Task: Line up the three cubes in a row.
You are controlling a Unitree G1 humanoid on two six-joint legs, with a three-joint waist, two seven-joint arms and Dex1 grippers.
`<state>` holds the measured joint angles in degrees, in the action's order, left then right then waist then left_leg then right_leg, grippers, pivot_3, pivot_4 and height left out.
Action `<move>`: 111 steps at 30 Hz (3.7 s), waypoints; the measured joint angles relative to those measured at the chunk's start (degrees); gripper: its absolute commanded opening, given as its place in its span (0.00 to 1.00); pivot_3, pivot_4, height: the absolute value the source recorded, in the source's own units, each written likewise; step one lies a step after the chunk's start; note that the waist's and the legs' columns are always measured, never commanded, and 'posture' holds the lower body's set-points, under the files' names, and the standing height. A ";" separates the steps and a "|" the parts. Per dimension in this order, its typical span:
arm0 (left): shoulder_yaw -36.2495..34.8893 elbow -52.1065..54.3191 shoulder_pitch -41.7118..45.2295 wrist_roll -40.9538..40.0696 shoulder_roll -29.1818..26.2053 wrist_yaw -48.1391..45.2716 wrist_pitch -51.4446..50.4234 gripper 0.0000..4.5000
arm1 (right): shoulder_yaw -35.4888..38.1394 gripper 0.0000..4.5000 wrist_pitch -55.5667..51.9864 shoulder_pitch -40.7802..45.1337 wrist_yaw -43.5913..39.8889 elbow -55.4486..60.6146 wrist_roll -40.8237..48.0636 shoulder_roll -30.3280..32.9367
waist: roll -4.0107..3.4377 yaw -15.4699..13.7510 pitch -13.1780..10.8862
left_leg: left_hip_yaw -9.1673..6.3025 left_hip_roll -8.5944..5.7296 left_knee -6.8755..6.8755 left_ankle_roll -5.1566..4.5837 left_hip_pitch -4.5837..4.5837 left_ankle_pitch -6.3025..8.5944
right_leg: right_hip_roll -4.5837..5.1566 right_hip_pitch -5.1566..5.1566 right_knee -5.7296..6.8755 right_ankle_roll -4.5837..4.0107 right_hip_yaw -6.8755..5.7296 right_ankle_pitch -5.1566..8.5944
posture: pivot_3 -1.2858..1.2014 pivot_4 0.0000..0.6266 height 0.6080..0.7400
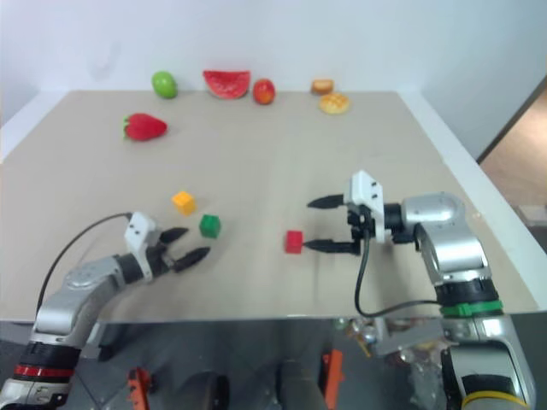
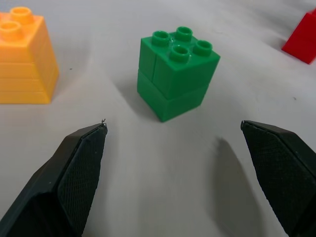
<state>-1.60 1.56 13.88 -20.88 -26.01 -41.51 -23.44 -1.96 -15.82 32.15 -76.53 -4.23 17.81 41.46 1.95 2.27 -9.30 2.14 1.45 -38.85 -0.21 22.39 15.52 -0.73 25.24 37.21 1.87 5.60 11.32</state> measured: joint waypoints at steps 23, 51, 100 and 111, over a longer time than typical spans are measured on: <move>2.79 -7.51 6.68 6.33 5.85 9.13 3.05 0.29 | 0.77 1.00 -3.16 -0.79 5.98 4.11 2.40 0.05 | 0.01 0.32 0.00 | 0.07 -0.15 -0.04 -0.08 -0.08 -0.28 | -0.13 -0.06 -0.01 0.22 0.10 -0.16 | 0.52 0.24 1.00; 16.45 -48.48 32.88 15.01 9.13 -27.38 35.57 0.29 | 16.69 1.00 -14.94 -23.14 13.87 24.32 13.42 8.52 | 0.04 0.22 -0.02 | -0.05 -0.48 -0.02 -0.10 0.14 -0.28 | 0.01 -0.06 -0.09 0.67 0.16 0.13 | 0.52 0.24 1.00; 10.62 -48.86 29.28 14.02 6.08 -34.26 38.44 0.89 | 13.06 1.00 -12.00 -17.02 11.80 17.13 13.36 9.88 | 0.05 0.68 -0.02 | -0.13 -0.43 0.08 -0.30 0.01 -0.39 | -0.08 -0.07 -0.07 0.71 0.36 -0.01 | 0.52 0.24 1.00; 2.22 -18.42 8.16 11.02 -6.29 -21.42 21.62 0.89 | 9.89 1.00 -11.10 -10.38 11.79 14.86 12.96 7.05 | 0.04 0.67 -0.01 | -0.06 0.10 0.22 -0.30 -0.12 -0.40 | -0.22 -0.01 -0.04 0.43 0.28 -0.06 | 0.52 0.24 1.00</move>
<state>0.62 -16.86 22.04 -9.87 -32.30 -62.92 -1.82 7.93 -26.92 21.78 -64.73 10.63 30.77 48.51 1.99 2.94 -9.31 2.08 1.55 -38.63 -0.51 22.27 15.12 -0.96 25.22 37.17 2.29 5.87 11.26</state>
